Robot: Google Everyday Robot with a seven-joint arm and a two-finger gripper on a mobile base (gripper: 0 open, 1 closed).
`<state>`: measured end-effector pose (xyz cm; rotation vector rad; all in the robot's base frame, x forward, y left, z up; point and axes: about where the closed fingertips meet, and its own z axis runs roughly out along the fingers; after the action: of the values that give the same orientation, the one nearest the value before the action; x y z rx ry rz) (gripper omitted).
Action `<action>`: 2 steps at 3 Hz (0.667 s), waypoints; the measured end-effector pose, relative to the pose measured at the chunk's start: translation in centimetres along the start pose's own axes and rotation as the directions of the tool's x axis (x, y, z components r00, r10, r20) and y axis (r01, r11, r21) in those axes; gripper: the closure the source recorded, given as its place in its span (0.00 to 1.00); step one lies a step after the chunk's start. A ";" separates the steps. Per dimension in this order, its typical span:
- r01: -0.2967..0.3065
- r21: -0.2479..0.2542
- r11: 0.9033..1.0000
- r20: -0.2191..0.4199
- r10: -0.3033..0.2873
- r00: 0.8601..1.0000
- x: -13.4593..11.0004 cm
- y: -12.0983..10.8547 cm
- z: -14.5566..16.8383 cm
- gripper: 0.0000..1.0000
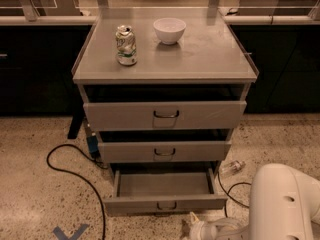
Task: Close bottom drawer
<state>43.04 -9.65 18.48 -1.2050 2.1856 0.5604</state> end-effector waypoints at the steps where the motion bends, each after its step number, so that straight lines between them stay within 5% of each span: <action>1: -0.075 -0.001 0.997 -0.018 0.075 0.997 5.2 1.3 0.5 0.00; 2: -0.129 -0.022 0.991 -0.017 0.129 0.992 11.3 0.5 2.5 0.00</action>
Offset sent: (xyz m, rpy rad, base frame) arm 0.0036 -0.0954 -0.1381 0.3050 0.1927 -0.3101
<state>38.50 -14.88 9.23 -1.0885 2.2878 0.6331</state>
